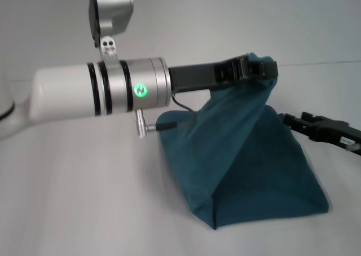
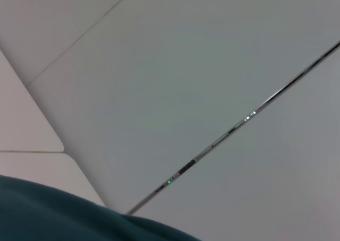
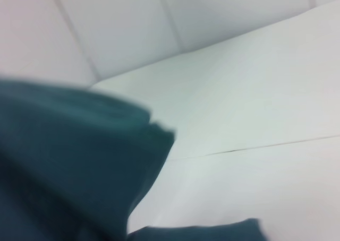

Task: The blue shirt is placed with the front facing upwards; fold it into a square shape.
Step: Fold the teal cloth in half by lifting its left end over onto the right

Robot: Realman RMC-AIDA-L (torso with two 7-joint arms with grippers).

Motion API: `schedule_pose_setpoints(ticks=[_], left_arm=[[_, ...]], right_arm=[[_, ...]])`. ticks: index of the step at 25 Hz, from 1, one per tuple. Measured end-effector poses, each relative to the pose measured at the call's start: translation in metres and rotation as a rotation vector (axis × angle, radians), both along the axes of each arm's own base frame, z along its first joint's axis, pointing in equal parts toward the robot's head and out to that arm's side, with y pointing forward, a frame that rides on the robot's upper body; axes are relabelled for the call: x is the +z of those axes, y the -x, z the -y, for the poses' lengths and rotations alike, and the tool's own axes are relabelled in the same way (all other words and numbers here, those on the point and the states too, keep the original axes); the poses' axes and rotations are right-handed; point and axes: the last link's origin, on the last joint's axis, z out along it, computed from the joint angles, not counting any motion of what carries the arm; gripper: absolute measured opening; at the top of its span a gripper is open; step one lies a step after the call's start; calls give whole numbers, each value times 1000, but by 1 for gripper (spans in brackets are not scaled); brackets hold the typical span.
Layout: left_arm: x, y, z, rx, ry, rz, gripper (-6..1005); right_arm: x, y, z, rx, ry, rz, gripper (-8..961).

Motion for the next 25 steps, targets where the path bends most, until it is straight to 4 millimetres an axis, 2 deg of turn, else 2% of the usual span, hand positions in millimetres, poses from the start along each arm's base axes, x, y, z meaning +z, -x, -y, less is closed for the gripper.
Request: schedule_pose_setpoints(ticks=[4, 8, 20, 23, 25], left_arm=[[-15, 7, 6, 11, 14, 13, 15], [-26, 10, 10, 18, 17, 13, 15], [-54, 0, 27, -41, 20, 7, 14], [-58, 0, 32, -62, 22, 6, 31], [-61, 2, 35, -72, 31, 0, 95]], right_arm=[[9, -7, 4, -17, -25, -13, 643], [10, -7, 4, -16, -24, -16, 644], [16, -6, 2, -19, -17, -33, 642], [21, -7, 1, -21, -14, -39, 642], [23, -7, 1, -23, -12, -41, 641]])
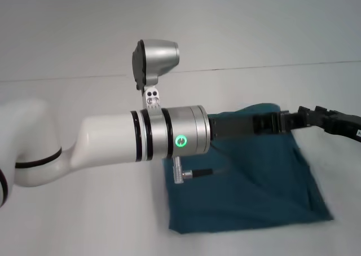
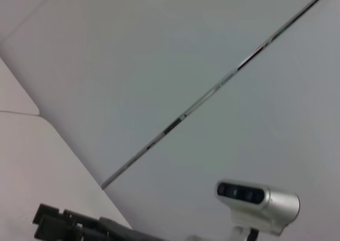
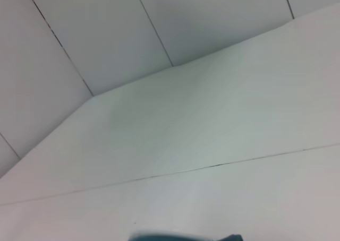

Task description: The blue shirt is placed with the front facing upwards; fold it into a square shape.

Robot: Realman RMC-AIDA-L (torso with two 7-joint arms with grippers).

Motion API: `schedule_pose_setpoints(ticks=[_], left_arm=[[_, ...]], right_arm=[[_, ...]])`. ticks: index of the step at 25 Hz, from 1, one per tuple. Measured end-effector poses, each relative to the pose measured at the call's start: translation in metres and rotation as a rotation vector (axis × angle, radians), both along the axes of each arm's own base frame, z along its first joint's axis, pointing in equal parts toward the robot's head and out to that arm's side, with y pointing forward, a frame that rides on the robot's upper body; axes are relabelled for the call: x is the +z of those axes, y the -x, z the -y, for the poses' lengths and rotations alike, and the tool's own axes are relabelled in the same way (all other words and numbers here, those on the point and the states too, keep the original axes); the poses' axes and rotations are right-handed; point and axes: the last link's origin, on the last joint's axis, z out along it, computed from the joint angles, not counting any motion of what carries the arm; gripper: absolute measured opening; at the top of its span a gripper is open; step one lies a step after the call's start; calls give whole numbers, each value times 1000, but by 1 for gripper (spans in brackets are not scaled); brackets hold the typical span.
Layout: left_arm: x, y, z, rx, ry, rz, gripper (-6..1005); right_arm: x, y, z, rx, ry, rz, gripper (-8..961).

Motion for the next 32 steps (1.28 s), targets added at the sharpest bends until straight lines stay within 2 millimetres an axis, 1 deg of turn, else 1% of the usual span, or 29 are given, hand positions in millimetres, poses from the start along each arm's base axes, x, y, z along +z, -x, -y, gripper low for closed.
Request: schedule_pose_setpoints(ticks=[4, 9, 12, 15, 18, 21, 24, 28, 32], left_arm=[[1, 3, 3, -11, 2, 12, 222], [12, 14, 3, -3, -30, 59, 412], [23, 27, -1, 19, -79, 83, 534], [38, 48, -6, 41, -139, 77, 655], [55, 68, -10, 60, -206, 66, 722], [73, 88, -9, 78, -274, 57, 789], [88, 107, -4, 82, -303, 42, 857], [98, 122, 7, 40, -294, 11, 963], [104, 133, 16, -5, -285, -19, 954]], right_arm=[[5, -2, -1, -11, 8, -1, 640], [16, -5, -4, -35, 44, 10, 640], [22, -2, -7, -45, 105, 20, 639], [30, 7, -11, -39, 161, -3, 639], [37, 18, -14, -25, 201, -40, 638], [40, 27, -19, -23, 230, -81, 637], [35, 34, -24, -36, 248, -108, 637], [21, 42, -34, -76, 288, -87, 636], [4, 45, -44, -119, 319, -46, 636]])
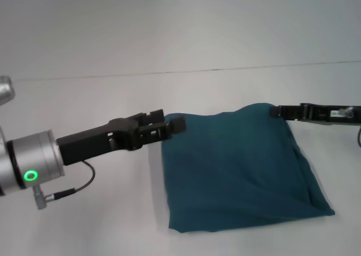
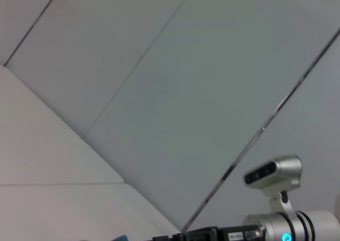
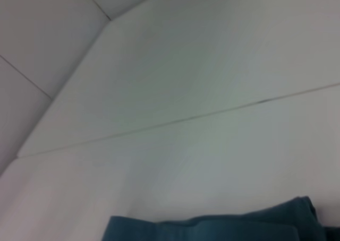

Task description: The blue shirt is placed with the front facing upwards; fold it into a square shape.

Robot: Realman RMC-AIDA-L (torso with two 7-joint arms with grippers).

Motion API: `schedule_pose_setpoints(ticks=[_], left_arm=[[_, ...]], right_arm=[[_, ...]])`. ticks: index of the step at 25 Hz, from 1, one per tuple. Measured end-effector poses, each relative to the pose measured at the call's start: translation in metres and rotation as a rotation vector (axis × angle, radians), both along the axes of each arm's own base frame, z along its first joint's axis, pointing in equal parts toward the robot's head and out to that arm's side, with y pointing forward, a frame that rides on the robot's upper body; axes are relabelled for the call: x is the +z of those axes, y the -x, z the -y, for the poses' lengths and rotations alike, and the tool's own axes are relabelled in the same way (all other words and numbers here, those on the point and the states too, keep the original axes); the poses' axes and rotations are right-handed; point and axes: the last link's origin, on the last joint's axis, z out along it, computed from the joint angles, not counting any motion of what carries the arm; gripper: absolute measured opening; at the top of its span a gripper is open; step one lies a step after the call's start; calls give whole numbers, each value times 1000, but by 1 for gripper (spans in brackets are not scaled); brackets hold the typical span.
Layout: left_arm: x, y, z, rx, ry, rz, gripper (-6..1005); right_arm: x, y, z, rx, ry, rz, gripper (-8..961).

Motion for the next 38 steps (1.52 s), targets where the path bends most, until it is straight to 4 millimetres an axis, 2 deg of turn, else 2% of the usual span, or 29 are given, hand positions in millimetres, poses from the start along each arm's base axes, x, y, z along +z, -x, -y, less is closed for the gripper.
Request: schedule_pose_setpoints(ticks=[4, 16, 27, 33, 38], left_arm=[[1, 6, 3, 0, 5, -21, 950], [-4, 7, 4, -4, 13, -42, 949], [-5, 7, 0, 10, -1, -48, 950], [-7, 6, 1, 13, 0, -50, 950], [-9, 6, 0, 20, -1, -51, 950]], right_arm=[[-8, 2, -6, -13, -5, 23, 636], [-12, -10, -8, -64, -56, 68, 638], [-29, 1, -8, -27, -55, 53, 637], [-27, 0, -6, -23, -74, 28, 455], [-21, 1, -4, 10, -97, -7, 222]])
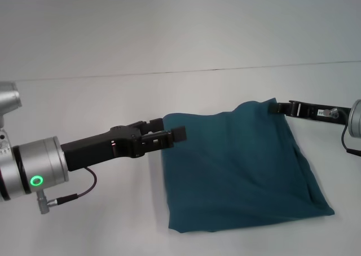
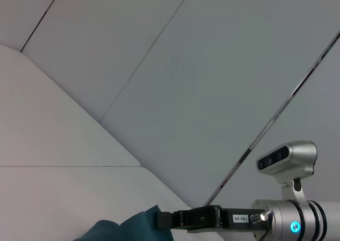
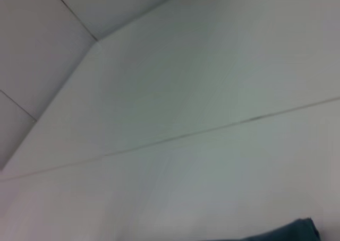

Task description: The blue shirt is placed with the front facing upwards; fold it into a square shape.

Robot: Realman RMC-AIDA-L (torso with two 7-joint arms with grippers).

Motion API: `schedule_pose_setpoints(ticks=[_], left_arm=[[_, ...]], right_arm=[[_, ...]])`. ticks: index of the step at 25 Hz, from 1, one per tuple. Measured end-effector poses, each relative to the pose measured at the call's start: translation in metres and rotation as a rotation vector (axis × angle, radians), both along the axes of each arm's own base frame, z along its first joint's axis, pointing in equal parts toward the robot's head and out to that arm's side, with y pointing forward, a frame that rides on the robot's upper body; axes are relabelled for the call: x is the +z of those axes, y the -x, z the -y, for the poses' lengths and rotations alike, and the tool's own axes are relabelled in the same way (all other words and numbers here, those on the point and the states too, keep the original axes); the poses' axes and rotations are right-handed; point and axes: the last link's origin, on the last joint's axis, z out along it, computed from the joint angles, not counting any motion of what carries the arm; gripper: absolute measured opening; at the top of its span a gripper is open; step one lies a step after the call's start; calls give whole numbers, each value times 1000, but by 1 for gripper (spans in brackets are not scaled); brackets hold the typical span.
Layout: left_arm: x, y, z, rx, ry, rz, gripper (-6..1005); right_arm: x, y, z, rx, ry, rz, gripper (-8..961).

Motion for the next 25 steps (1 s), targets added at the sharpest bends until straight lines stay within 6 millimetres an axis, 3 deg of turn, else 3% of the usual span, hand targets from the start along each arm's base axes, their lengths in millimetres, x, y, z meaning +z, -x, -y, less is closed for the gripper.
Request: schedule_pose_setpoints(ticks=[3, 11, 16, 25], left_arm=[[0, 0, 0, 1, -1, 2, 949], [0, 0, 0, 3, -2, 5, 949], [-1, 1, 0, 13, -3, 9, 949], [-3, 2, 0, 24, 3, 11, 949]], right_arm=[[4, 4, 0, 30, -3, -15, 36], [21, 14, -3, 76, -28, -52, 19], [32, 7, -1, 57, -41, -55, 13], [31, -10, 2, -9, -70, -15, 15]])
